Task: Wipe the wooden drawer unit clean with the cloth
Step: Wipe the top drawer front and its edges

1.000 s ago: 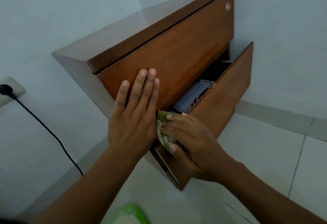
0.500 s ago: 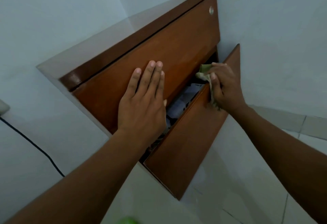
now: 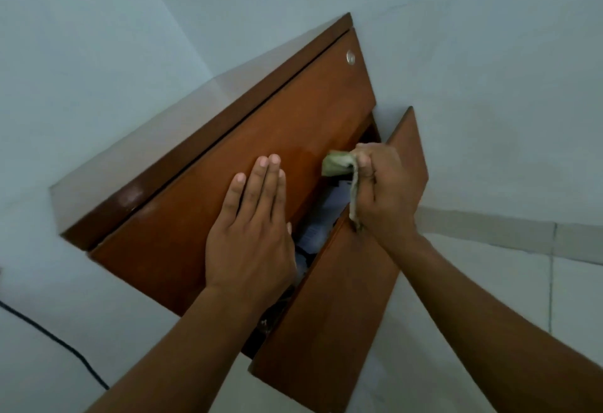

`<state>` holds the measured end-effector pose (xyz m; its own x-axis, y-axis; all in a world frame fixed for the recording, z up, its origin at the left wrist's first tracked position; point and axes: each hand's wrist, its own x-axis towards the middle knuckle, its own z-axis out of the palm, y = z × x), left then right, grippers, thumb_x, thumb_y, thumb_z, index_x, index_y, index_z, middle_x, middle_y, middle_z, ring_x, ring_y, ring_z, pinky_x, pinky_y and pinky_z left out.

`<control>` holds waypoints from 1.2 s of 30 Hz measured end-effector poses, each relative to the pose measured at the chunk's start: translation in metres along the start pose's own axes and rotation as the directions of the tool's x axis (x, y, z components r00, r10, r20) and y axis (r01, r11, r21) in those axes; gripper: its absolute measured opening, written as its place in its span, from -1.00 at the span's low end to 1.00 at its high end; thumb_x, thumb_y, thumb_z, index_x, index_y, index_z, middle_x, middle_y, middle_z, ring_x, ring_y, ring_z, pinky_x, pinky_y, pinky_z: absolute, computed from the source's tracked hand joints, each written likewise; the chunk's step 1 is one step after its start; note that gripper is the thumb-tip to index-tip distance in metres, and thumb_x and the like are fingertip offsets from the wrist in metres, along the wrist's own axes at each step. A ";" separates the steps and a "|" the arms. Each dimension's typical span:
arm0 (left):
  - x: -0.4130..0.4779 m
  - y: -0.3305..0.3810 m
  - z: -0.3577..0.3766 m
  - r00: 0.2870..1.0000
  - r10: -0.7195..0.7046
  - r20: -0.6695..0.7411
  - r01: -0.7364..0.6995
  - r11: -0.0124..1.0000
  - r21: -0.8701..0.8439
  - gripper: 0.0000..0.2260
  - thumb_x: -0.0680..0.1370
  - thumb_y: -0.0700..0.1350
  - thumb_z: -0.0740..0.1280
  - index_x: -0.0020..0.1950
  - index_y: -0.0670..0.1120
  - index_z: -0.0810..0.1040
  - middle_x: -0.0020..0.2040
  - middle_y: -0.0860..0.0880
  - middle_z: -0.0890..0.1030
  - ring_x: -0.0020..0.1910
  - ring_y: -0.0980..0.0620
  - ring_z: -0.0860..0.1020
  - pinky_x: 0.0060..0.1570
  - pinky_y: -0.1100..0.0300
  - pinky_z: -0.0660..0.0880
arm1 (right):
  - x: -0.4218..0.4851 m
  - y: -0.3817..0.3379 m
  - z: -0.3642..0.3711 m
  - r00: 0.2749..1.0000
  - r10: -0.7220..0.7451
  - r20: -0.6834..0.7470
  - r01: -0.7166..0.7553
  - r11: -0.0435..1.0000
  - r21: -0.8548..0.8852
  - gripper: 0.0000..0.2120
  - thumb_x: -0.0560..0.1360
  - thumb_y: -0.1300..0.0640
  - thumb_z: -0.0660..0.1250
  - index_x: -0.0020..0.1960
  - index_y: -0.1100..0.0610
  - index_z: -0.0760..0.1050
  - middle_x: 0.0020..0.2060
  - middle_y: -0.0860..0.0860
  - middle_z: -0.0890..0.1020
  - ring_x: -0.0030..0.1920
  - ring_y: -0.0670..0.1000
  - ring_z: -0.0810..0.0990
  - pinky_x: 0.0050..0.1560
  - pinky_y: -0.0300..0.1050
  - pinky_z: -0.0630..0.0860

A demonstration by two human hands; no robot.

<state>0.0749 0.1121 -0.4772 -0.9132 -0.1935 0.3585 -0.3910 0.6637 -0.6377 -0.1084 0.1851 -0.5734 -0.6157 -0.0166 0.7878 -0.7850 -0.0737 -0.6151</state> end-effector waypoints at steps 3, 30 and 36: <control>0.007 0.000 0.002 1.000 0.012 -0.014 -0.012 1.000 -0.023 -0.38 0.64 0.06 -0.15 0.62 -0.24 -0.14 0.64 -0.21 -0.18 0.63 -0.12 -0.21 0.59 -0.09 -0.19 | -0.022 -0.001 0.010 0.974 -0.162 0.161 0.158 0.987 0.036 -0.78 0.64 0.22 0.16 0.02 0.21 0.59 -0.07 0.11 0.64 -0.02 0.05 0.55 0.13 -0.04 0.48; 0.017 0.012 0.024 0.995 0.103 -0.012 -0.102 0.995 0.016 -0.31 0.64 0.17 -0.03 0.62 -0.27 0.00 0.64 -0.27 -0.02 0.64 -0.19 -0.07 0.59 -0.13 -0.08 | -0.007 0.034 0.041 0.913 0.353 -0.206 -0.333 0.934 0.128 -0.78 0.67 0.27 0.16 0.16 0.25 0.58 0.08 0.13 0.65 0.13 0.07 0.61 0.17 -0.03 0.55; 0.032 0.014 0.027 0.988 0.154 -0.035 -0.154 0.988 0.002 -0.32 0.61 0.11 0.07 0.59 -0.30 0.10 0.62 -0.28 0.09 0.62 -0.21 0.05 0.57 -0.15 -0.02 | -0.037 0.019 0.067 0.992 0.124 0.037 -0.128 0.983 0.131 -0.66 0.66 0.24 0.14 0.42 0.23 0.43 0.43 0.13 0.46 0.51 0.04 0.35 0.50 0.12 0.33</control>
<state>0.0375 0.0959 -0.4928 -0.9579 -0.0641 0.2798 -0.2463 0.6842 -0.6865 -0.0959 0.1171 -0.6119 -0.7051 -0.0627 0.7063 -0.6842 -0.2013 -0.7009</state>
